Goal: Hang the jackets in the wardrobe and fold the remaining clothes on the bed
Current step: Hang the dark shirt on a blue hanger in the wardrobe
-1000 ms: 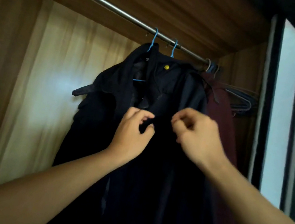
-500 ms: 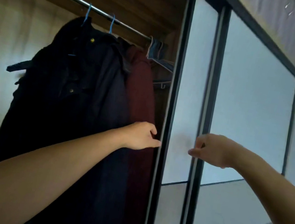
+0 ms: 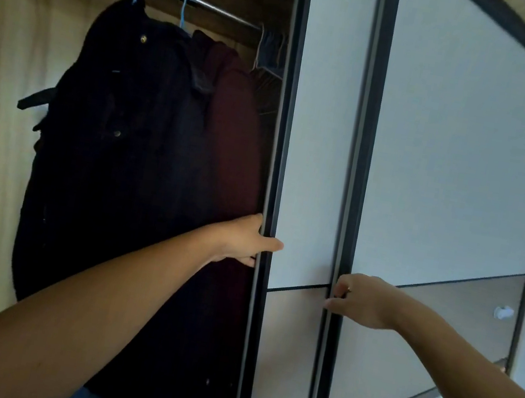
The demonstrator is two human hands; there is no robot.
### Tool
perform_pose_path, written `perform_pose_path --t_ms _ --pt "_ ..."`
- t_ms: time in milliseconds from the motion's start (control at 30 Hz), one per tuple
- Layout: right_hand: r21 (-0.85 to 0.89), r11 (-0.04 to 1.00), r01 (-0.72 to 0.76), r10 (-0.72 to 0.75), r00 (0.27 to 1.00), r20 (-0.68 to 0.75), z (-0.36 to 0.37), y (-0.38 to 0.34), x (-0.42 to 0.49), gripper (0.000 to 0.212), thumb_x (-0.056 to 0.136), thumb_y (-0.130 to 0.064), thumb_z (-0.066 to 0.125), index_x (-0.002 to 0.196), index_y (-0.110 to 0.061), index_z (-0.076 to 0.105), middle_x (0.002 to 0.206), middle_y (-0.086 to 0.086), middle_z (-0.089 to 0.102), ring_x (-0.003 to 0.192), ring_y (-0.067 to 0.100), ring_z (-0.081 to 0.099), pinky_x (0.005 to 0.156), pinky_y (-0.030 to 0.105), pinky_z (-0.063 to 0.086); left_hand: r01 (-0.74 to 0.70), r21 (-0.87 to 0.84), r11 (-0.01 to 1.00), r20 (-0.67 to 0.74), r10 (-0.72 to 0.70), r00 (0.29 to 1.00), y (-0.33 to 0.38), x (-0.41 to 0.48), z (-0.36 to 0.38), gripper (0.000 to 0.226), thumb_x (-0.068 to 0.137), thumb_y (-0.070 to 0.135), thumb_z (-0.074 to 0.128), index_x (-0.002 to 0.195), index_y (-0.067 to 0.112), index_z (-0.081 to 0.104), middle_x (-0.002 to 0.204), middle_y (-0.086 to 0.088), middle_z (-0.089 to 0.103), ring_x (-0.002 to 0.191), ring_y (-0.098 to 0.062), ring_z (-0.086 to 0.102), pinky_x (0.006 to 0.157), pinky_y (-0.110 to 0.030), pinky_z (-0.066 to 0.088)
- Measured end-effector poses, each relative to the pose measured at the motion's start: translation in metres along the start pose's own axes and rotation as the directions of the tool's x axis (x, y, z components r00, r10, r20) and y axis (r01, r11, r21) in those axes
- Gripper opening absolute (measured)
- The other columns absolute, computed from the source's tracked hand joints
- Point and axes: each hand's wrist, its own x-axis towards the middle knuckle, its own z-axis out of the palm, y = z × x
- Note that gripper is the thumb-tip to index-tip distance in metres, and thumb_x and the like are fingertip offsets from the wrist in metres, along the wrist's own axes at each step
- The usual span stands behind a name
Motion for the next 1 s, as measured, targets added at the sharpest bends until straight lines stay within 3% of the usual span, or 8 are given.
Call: perform_pose_path --t_ms 167,267,367,500,767,867,933,1000 --pt "0.035 0.996 0.083 -0.083 0.997 0.007 0.007 -0.023 0.002 0.048 0.096 -0.061 0.051 0.1 -0.014 0.063 0.097 0.004 0.067 0.092 0.027 0.066 0.081 0.039 0.054 0.039 -0.004 0.999 -0.017 -0.039 0.999 -0.008 -0.036 -0.027 0.028 0.096 0.03 0.068 0.12 0.029 0.054 0.11 0.009 0.068 0.082 0.002 0.072 0.067 -0.018 0.058" --pt "0.026 0.991 0.128 -0.127 0.992 -0.024 0.009 -0.045 0.004 0.048 0.096 -0.065 0.05 0.108 -0.02 0.063 0.105 -0.003 0.063 0.103 0.022 0.06 0.094 0.038 0.05 0.077 0.008 0.997 -0.032 -0.077 0.997 -0.013 -0.071 -0.051 0.022 0.097 0.034 0.066 0.1 0.044 0.047 0.106 0.015 0.06 0.076 0.006 0.07 0.065 -0.015 0.055" --pt "0.024 0.985 0.171 -0.17 0.985 -0.013 0.014 -0.073 0.005 0.047 0.096 -0.063 0.05 0.11 -0.021 0.063 0.109 -0.003 0.062 0.102 0.02 0.058 0.087 0.034 0.047 0.113 0.013 0.993 -0.06 -0.112 0.992 -0.023 -0.11 -0.08 0.025 0.098 0.034 0.065 0.096 0.045 0.043 0.106 0.015 0.06 0.077 0.007 0.07 0.065 -0.016 0.056" --pt "0.038 0.974 0.223 -0.224 0.974 0.021 0.021 -0.112 0.001 0.042 0.095 -0.067 0.05 0.081 -0.027 0.05 0.087 -0.007 0.056 0.083 0.016 0.053 0.07 0.03 0.038 0.176 -0.033 0.984 -0.11 -0.178 0.978 -0.039 -0.168 -0.122 0.022 0.098 0.034 0.066 0.104 0.047 0.049 0.109 0.016 0.069 0.092 0.0 0.072 0.073 -0.022 0.059" --pt "0.017 0.952 0.307 -0.306 0.951 -0.045 0.041 -0.189 -0.017 0.047 0.096 -0.064 0.05 0.068 -0.027 0.044 0.073 -0.008 0.048 0.068 0.011 0.047 0.063 0.032 0.036 0.299 0.037 0.953 -0.354 -0.267 0.896 -0.059 -0.285 -0.184 0.048 0.1 0.037 0.06 0.142 0.034 0.038 0.125 0.011 0.062 0.106 -0.008 0.064 0.077 -0.021 0.057" --pt "0.025 0.94 0.341 -0.336 0.935 -0.11 0.048 -0.227 -0.025 0.048 0.097 -0.061 0.051 0.066 -0.025 0.043 0.071 -0.007 0.048 0.066 0.013 0.048 0.061 0.031 0.036 0.413 0.242 0.878 -0.626 -0.184 0.758 -0.064 -0.323 -0.198 0.062 0.095 0.039 0.068 0.144 0.027 0.032 0.119 -0.002 0.061 0.096 -0.017 0.065 0.07 -0.026 0.055" --pt "-0.001 0.926 0.379 -0.375 0.916 -0.142 0.052 -0.253 -0.033 0.046 0.098 -0.058 0.052 0.066 -0.025 0.044 0.071 -0.007 0.048 0.071 0.018 0.05 0.062 0.031 0.036 0.456 0.385 0.802 -0.783 0.023 0.621 -0.069 -0.347 -0.2 0.064 0.089 0.032 0.076 0.136 0.026 0.033 0.118 -0.003 0.057 0.092 -0.018 0.062 0.071 -0.029 0.052" --pt "-0.003 0.918 0.398 -0.392 0.904 -0.168 0.054 -0.276 -0.039 0.045 0.098 -0.054 0.054 0.066 -0.025 0.042 0.071 -0.007 0.046 0.071 0.019 0.049 0.064 0.031 0.037 0.409 0.533 0.741 -0.766 0.216 0.606 -0.077 -0.366 -0.199 0.048 0.087 0.024 0.077 0.115 0.026 0.037 0.102 0.0 0.06 0.077 -0.012 0.06 0.062 -0.024 0.047"
